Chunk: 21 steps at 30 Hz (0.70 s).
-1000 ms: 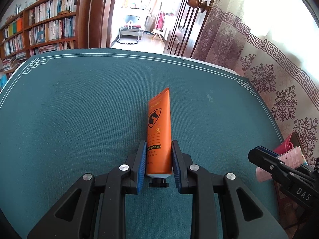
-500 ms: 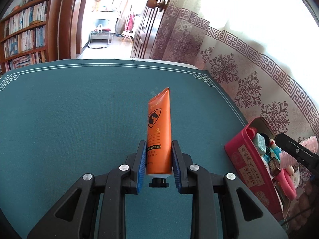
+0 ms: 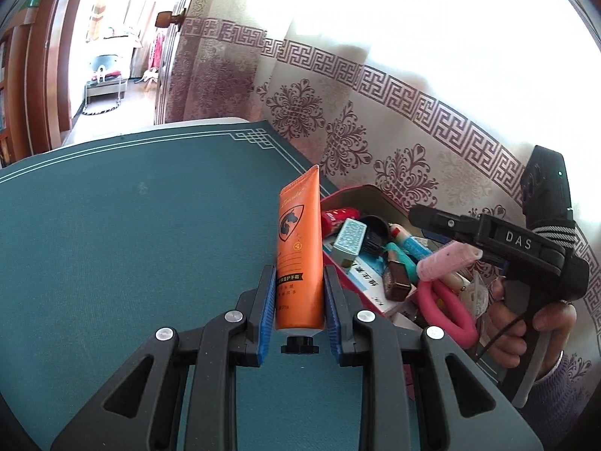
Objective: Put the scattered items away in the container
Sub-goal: 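Carry roller with right and orange tube with left over the tin, then open both grippers to drop roller and orange tube into the tin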
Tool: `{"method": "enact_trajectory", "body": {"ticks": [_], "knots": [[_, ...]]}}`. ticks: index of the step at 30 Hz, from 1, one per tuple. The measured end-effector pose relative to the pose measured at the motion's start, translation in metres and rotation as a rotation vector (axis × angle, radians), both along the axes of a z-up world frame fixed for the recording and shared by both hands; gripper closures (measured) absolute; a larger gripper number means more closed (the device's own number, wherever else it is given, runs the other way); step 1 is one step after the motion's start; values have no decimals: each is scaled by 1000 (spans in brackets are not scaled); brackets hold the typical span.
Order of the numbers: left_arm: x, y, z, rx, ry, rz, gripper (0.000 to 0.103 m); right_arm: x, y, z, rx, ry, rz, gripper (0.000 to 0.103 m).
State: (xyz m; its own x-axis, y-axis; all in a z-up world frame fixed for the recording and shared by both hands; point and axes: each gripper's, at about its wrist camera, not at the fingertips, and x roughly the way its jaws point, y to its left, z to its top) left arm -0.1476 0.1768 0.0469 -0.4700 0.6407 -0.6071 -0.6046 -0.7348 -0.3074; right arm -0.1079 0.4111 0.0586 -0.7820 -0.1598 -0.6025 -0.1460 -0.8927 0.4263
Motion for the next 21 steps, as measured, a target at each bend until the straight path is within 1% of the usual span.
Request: {"method": "enact_trajectory", "body": {"ticks": [2, 5, 8, 13, 15, 21], "knots": [[5, 12, 1, -7, 0, -30, 77, 3, 9, 3, -18, 32, -24, 21], [12, 28, 1, -14, -8, -63, 77, 15, 14, 9, 10, 72, -52, 21], [14, 41, 0, -22, -6, -83, 77, 32, 14, 10, 82, 98, -80, 21], [14, 61, -4, -38, -21, -107, 77, 60, 6, 6, 216, 110, -100, 21], [14, 70, -7, -45, -24, -122, 77, 72, 0, 5, 273, 135, -109, 21], [13, 101, -5, -89, 2, -143, 76, 96, -13, 1, 336, 186, -130, 21]]}}
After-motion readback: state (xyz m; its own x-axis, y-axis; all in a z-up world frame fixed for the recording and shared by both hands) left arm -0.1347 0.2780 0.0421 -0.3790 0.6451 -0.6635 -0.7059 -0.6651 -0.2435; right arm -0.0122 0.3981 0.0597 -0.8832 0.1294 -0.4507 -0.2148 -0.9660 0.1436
